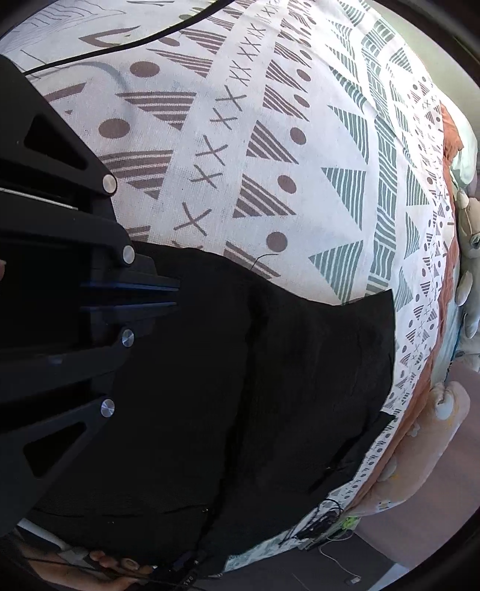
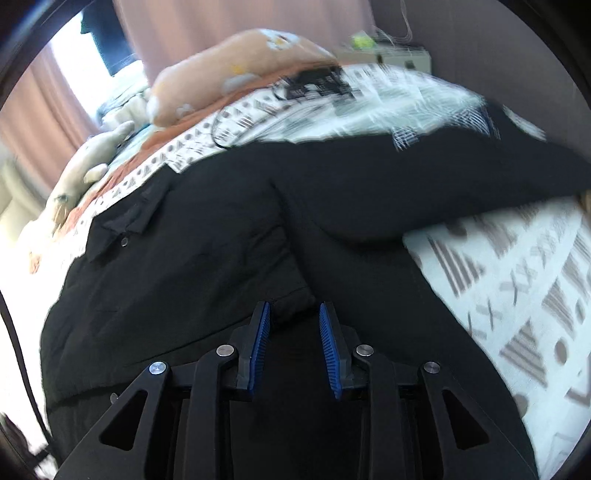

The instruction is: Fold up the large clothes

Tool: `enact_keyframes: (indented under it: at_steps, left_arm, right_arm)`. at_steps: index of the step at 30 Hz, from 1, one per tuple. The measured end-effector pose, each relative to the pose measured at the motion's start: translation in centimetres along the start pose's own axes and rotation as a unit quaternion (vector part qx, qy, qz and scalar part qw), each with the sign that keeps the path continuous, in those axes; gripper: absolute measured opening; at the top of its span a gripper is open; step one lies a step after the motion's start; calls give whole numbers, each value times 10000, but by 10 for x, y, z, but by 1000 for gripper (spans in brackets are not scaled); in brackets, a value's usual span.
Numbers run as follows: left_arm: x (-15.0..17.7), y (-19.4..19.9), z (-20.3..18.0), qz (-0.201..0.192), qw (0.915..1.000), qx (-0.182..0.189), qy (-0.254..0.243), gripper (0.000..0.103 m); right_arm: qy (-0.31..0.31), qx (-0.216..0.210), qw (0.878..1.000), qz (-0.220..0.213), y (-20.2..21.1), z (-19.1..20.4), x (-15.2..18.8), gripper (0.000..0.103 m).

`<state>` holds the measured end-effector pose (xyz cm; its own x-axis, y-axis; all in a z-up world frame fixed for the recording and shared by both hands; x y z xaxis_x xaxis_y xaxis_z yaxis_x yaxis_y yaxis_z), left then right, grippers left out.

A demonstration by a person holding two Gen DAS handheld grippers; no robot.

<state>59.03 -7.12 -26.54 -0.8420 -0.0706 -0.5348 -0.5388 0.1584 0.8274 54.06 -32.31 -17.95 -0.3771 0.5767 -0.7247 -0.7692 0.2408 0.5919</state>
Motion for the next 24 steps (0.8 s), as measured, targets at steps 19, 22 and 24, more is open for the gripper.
enact_keyframes:
  at_steps: [19,22,24]
  left_arm:
    - [2,1,-7,-548,9941,339,-871,8]
    - [0,1,0,-528,9942,632,-685,8]
    - [1,3,1,-569,9932,566,-840,8]
  right_arm:
    - [-419,-332,9985,88,18,-11,-3,88]
    - [-442,-317,9985,72,21,-13,-2,88]
    - [-462,-332,9983,80,23,-14,-2,88]
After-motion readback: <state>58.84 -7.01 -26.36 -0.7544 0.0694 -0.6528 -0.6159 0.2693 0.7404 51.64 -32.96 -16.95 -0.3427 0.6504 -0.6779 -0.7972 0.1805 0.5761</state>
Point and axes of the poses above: each gripper's, at about its wrist camera, not at the fingertips, and y roughly against the way its jaws point, z to its left, x to its underside, the point moved 6 cm from there along -y, roughly the way its jaws point, and after that the axes turned 9 degrees about -z, right-handed, at the moved point
